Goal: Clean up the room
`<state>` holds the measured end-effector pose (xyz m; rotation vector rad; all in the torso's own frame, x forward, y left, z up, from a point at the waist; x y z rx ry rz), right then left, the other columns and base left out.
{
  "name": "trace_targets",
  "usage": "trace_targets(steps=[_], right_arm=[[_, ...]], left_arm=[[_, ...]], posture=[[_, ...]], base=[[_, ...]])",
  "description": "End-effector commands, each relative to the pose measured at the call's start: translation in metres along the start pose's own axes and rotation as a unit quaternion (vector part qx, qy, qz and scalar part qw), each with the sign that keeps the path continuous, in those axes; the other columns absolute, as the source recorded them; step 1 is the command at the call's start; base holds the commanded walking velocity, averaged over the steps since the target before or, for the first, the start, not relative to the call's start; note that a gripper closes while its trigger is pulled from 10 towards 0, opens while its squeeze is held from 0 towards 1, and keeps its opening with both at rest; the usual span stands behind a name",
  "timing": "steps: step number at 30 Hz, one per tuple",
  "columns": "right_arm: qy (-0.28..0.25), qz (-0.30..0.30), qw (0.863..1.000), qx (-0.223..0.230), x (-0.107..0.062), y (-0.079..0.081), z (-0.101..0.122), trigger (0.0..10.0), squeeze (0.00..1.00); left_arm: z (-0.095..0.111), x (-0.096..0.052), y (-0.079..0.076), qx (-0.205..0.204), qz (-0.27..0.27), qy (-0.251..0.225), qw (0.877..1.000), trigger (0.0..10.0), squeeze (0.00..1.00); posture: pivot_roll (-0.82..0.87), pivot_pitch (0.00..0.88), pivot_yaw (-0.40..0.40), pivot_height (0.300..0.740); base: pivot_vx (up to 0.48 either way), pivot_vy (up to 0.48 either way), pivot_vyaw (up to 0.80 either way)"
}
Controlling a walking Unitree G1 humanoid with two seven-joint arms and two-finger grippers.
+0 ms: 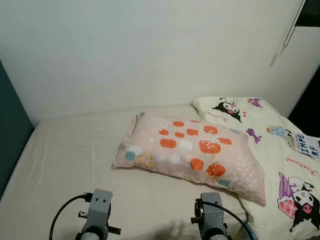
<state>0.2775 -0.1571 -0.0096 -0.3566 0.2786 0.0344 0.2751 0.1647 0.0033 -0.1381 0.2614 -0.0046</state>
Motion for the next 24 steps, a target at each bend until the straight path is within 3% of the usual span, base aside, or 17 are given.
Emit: trace_targets(steps=[1, 12, 24], right_arm=[[-0.004, -0.003, 1.0, 0.006, -0.001, 0.0, 0.0, 10.0, 0.0], [-0.004, 0.001, 1.0, 0.007, -0.001, 0.002, 0.0, 10.0, 0.0], [0.017, 0.005, 1.0, -0.014, -0.002, 0.006, -0.007, 10.0, 0.0]], left_arm=[[-0.002, -0.002, 0.003, 0.006, 0.002, 0.007, 1.0, 10.0, 0.0], [-0.003, -0.002, 0.005, 0.006, 0.006, 0.008, 1.0, 10.0, 0.0], [-0.018, -0.003, 0.006, 0.006, 0.009, 0.044, 0.999, 10.0, 0.0]], posture=[[0.03, 0.095, -0.018, 0.737], [0.04, 0.101, -0.016, 0.74], [0.03, 0.095, -0.019, 0.74]], base=[[0.0, 0.0, 0.0], [0.0, 0.0, 0.0], [0.0, 0.0, 0.0]])
Point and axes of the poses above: a point about 5 cm out from each wrist's last joint towards the gripper, its own x axis pointing out of the wrist towards the gripper, its own z axis along the axis of the wrist's last joint, y = z × x, the point moved 2 cm from there along x, pointing out of the wrist towards the gripper, and after that the axes turned 15 degrees about -x, right-handed, at the moved point
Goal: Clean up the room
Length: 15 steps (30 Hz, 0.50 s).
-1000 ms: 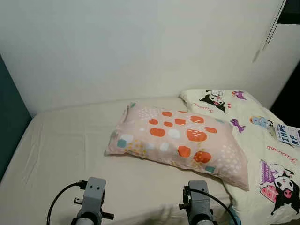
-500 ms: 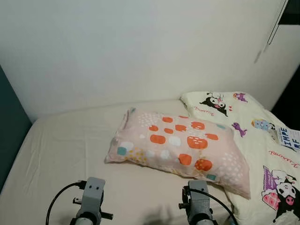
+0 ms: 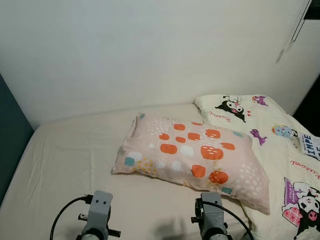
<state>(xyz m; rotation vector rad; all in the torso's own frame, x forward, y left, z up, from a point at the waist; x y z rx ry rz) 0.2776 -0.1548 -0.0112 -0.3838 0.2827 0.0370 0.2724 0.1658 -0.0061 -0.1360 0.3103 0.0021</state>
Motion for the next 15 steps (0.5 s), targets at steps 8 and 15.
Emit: trace_targets(steps=[8, 15], right_arm=[[0.044, 0.006, 0.999, -0.028, -0.004, 0.003, -0.017, 10.0, 0.0], [0.043, 0.009, 0.998, -0.033, -0.006, 0.004, -0.019, 10.0, 0.0]], left_arm=[[-0.008, -0.004, 0.003, 0.005, 0.001, 0.016, 1.0, 10.0, 0.0], [-0.009, -0.004, -0.001, -0.003, 0.006, 0.011, 1.0, 10.0, 0.0]], posture=[[0.03, 0.084, -0.025, 0.74], [0.03, 0.073, -0.032, 0.74]], base=[[0.0, 0.0, 0.0], [0.0, 0.0, 0.0]])
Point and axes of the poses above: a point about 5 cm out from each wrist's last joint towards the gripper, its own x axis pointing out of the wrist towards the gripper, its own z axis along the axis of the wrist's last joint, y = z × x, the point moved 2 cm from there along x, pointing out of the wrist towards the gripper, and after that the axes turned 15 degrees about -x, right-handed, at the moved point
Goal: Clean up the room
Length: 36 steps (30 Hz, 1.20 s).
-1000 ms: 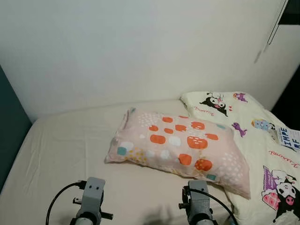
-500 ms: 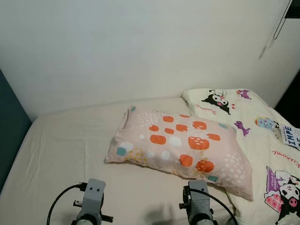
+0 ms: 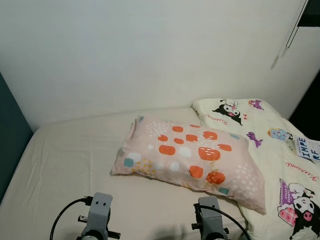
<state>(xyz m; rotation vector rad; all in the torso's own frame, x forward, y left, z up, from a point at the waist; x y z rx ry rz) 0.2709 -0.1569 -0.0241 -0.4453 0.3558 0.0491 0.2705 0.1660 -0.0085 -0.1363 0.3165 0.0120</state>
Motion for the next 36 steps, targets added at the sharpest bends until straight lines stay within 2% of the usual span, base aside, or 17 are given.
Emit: trace_targets(steps=[1, 29, 36], right_arm=[[0.008, 0.0, 1.0, -0.001, -0.002, 0.001, -0.006, 10.0, 0.0], [0.007, -0.001, 1.0, 0.004, 0.0, -0.001, -0.003, 10.0, 0.0], [0.021, 0.001, 1.0, -0.002, -0.006, 0.0, -0.013, 10.0, 0.0]], left_arm=[[-0.006, -0.003, -0.003, -0.002, 0.0, 0.008, 1.0, 10.0, 0.0], [-0.003, 0.001, -0.003, 0.001, 0.002, 0.006, 1.0, 10.0, 0.0], [-0.013, -0.007, 0.002, 0.007, 0.004, 0.017, 1.0, 10.0, 0.0]], posture=[[0.03, 0.072, -0.032, 0.74], [0.03, 0.077, -0.03, 0.74], [0.03, 0.093, -0.027, 0.74]], base=[[0.0, 0.0, 0.0], [0.0, 0.0, 0.0], [0.0, 0.0, 0.0]])
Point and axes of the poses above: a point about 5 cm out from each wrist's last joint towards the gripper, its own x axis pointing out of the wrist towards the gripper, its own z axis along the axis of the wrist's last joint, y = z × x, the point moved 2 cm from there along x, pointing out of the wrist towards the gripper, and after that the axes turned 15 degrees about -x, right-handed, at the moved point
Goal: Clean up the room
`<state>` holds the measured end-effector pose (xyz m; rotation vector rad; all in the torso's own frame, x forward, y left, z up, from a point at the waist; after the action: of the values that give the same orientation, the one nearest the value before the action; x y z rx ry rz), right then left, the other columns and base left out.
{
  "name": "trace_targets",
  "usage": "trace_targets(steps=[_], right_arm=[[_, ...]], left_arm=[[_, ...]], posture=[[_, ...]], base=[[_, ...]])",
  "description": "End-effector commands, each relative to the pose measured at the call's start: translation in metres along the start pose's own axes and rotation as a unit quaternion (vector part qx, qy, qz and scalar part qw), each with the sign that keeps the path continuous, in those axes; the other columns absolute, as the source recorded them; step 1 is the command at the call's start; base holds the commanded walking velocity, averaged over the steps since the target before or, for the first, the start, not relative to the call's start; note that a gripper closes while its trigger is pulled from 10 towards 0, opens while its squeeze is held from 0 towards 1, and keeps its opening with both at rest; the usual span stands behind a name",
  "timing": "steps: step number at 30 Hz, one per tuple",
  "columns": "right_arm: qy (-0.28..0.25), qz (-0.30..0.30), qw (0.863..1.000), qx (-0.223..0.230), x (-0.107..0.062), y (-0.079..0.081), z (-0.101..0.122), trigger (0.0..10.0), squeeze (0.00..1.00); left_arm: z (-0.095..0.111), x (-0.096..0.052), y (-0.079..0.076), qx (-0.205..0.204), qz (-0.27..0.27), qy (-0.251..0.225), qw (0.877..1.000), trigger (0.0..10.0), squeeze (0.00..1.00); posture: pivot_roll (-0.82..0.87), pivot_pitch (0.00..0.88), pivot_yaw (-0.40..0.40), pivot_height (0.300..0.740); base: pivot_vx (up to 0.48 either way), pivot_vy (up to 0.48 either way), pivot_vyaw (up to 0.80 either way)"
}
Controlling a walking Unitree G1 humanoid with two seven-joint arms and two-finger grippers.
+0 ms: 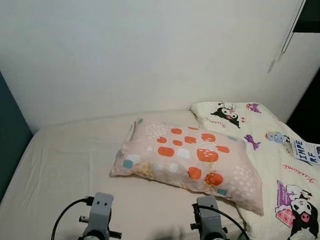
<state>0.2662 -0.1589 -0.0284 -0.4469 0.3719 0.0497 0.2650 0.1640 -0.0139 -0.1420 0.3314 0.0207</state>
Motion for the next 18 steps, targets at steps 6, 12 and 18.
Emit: trace_targets(steps=[6, 12, 18], right_arm=[[0.009, -0.003, 1.0, 0.001, 0.002, -0.003, -0.002, 10.0, 0.0], [-0.039, -0.034, 0.999, 0.003, 0.025, -0.03, 0.036, 10.0, 0.0], [-0.027, -0.038, 0.999, 0.002, 0.019, -0.031, 0.024, 10.0, 0.0]], left_arm=[[0.0, 0.005, -0.004, 0.013, -0.008, 0.007, 1.0, 10.0, 0.0], [0.042, 0.031, -0.017, 0.01, -0.026, -0.04, 0.999, 10.0, 0.0], [0.03, 0.022, -0.005, 0.016, -0.016, -0.027, 0.999, 10.0, 0.0]], posture=[[0.02, 0.091, -0.024, 0.74], [0.02, 0.087, -0.023, 0.74], [0.02, 0.091, -0.022, 0.74]], base=[[0.0, 0.0, 0.0], [0.0, 0.0, 0.0], [0.0, 0.0, 0.0]])
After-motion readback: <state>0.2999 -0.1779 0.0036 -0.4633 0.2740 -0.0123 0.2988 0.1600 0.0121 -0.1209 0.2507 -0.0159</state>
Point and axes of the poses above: a point about 5 cm out from each wrist's last joint towards the gripper, its own x axis pointing out of the wrist towards the gripper, its own z axis along the axis of the wrist's last joint, y = z × x, the point moved 2 cm from there along x, pointing out of the wrist towards the gripper, and after that the axes turned 15 degrees about -x, right-handed, at the moved point
